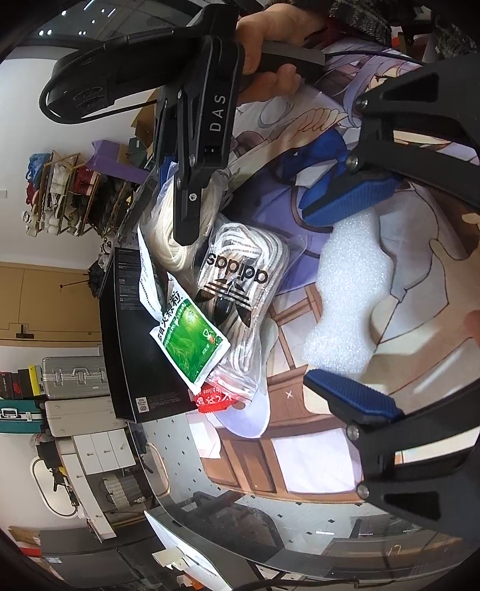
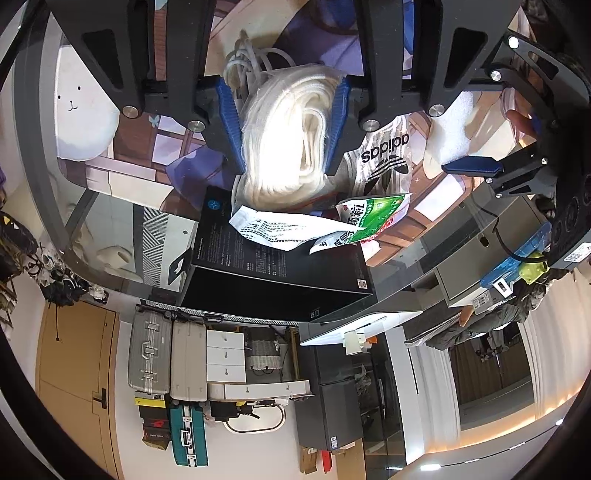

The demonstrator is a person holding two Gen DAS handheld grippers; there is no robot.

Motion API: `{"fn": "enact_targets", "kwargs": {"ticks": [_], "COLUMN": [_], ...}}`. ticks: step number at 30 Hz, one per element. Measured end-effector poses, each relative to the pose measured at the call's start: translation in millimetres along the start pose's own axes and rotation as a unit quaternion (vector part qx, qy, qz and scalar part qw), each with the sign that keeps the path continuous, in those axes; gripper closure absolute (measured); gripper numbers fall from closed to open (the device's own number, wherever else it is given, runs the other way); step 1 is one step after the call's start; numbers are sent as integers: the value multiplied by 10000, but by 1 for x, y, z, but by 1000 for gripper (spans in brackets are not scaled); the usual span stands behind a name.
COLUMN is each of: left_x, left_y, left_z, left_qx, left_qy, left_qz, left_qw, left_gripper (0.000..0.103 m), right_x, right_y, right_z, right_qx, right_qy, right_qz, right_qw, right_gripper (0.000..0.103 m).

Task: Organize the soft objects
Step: 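Close the right tool on the clear bag of white rope while the left tool closes on the foam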

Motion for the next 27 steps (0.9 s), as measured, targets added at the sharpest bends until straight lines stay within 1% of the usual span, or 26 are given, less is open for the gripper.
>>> {"fn": "enact_targets", "kwargs": {"ticks": [1, 2, 6, 9, 10, 13, 14, 15, 24, 27], "left_x": [0, -1, -5, -7, -7, -13, -15, -17, -14, -15], "left_y": [0, 0, 1, 2, 1, 2, 3, 3, 5, 4], "left_z": [0, -1, -4, -7, -8, -11, -12, -13, -23, -26], "left_qx": [3, 19, 99, 155, 194, 275, 286, 277, 237, 169], "left_qy": [-10, -19, 12, -26, -57, -41, -45, -62, -117, -63], "left_qz": [-5, -14, -114, -140, -153, -282, -327, -350, -213, -207], "left_qw": [10000, 10000, 9999, 9998, 9997, 9992, 9990, 9990, 9994, 9996], "left_gripper": [27, 32, 38, 43, 50, 63, 70, 72, 72, 72], "right_x": [-1, -1, -1, -1, -1, -1, 0, 1, 14, 15], "right_y": [0, 0, -2, 0, 2, 5, 6, 6, 5, 6], "right_z": [0, 0, -2, -6, -6, -11, -13, -15, -30, -35], "right_qx": [14, 23, 82, 69, 56, 38, 37, 48, 109, 83], "right_qy": [18, 42, 128, 110, 118, 109, 103, 113, 168, 87], "right_qz": [-19, -34, -33, 3, -3, -8, 13, 35, 209, 286], "right_qw": [10000, 10000, 9999, 9999, 9999, 9999, 9999, 9999, 9996, 9995], "right_gripper": [64, 65, 68, 69, 69, 69, 69, 70, 70, 70]}}
Point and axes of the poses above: each gripper's, at about its wrist camera, not at the fingertips, and z roughly the way its jaws point, x to its right, y to its underside, the point moved 5 cm from there along z, roughly the way its jaws point, and after that the axes turned 8 degrees about y, right-handed, at the moved point
